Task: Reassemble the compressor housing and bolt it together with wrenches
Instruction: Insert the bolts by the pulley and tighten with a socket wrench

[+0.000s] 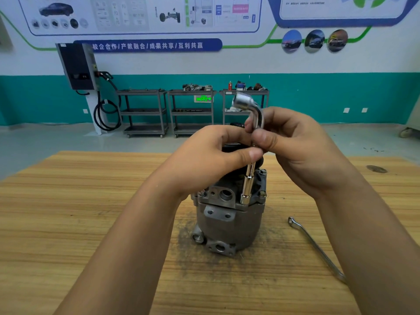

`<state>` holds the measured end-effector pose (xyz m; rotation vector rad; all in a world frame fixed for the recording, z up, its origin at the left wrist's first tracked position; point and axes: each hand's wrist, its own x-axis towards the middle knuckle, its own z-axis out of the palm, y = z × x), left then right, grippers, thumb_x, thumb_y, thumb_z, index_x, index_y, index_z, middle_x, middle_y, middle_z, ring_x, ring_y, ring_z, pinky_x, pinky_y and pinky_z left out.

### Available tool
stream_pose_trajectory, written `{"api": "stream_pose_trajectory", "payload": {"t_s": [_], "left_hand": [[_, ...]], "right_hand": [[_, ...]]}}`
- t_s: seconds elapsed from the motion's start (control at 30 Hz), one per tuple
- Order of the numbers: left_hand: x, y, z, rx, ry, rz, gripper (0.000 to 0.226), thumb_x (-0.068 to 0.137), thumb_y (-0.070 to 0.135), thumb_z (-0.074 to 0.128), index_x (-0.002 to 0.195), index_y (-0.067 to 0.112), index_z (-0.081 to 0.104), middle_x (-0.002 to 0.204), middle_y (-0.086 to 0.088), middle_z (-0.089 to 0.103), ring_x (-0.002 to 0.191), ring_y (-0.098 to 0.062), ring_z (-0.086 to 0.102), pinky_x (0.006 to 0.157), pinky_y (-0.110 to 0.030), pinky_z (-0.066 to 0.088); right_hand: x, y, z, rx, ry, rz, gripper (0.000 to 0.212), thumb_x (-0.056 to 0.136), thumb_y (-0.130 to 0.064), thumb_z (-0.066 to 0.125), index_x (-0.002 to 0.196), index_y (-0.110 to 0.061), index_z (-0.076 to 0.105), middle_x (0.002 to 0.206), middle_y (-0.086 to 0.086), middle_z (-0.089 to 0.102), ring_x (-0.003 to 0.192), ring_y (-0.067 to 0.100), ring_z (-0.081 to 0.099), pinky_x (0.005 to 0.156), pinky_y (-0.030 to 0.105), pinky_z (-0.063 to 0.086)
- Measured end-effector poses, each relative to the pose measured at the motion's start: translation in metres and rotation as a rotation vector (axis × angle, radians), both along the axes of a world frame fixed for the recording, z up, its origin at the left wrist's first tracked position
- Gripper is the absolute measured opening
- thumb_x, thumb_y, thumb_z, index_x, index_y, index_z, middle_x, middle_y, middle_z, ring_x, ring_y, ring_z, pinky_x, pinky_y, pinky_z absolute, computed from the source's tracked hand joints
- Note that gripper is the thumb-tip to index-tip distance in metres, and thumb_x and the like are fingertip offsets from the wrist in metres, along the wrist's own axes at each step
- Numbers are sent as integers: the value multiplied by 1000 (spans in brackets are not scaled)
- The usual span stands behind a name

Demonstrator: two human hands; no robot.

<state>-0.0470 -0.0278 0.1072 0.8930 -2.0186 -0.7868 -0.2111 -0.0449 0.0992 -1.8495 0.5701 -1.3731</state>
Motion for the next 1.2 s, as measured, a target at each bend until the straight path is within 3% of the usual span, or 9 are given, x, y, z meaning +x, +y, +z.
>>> {"api": "stream_pose_trajectory", "payload": {"t_s": [0.1,0.2,0.27,0.4,0.6,0.73,0.9,1.07,1.2], "left_hand": [[-4,1,-1,-41,23,71,21,80,22,73,100,15,71,95,3,73,93,-9,68,91,-41,52],[-5,1,-1,-70,5,111,6,83,18,70,87,22,72,85,7,73,84,-5,68,85,-34,53],[-2,0,-1,-57,-13,103,11,86,15,65,86,23,72,86,6,73,83,-4,68,83,-30,54],[-4,2,1,-13,7,49,15,90,12,61,102,14,70,96,-1,73,93,-10,68,88,-32,53],[-8,2,-1,-67,37,112,8,84,18,68,91,14,69,88,3,73,84,-4,67,82,-29,54],[-7,2,-1,-49,35,96,11,86,15,65,86,23,71,86,5,74,83,-4,68,81,-27,55],[-5,3,0,-13,33,65,19,91,15,59,81,26,71,86,0,73,82,-11,69,79,-28,55],[-4,4,0,8,50,46,20,92,12,57,81,21,71,89,-5,73,83,-11,68,74,-19,55],[-5,4,0,29,60,29,22,93,14,56,81,24,72,86,-2,73,85,-12,68,78,-21,54]], "right_hand": [[0,-1,-1,1,-26,-39,14,70,-18,67,82,-14,60,70,-13,62,69,4,58,63,18,48],[-2,-1,0,-12,40,14,12,78,-22,61,85,-24,71,82,0,66,83,14,59,72,23,49],[-2,-1,0,-16,61,16,18,82,-21,57,86,-26,74,88,13,66,86,23,56,73,27,46],[1,-3,-2,29,-19,-50,14,73,-21,63,86,-18,66,78,-9,70,82,7,64,70,19,49],[2,-1,-2,45,-39,-125,44,53,-39,73,88,-14,63,84,-3,67,88,14,64,80,28,52],[0,-1,-2,13,4,-43,24,74,-32,64,94,-20,67,98,-4,68,101,13,62,85,27,50],[0,3,2,-11,-72,164,43,86,-38,45,122,-17,54,117,-2,65,117,15,55,96,34,41],[1,3,2,87,-156,292,60,87,-49,24,125,-11,51,110,5,67,112,29,51,87,51,28],[-1,0,1,121,-222,338,51,88,-44,31,111,-13,64,95,4,67,96,26,50,78,46,25]]}}
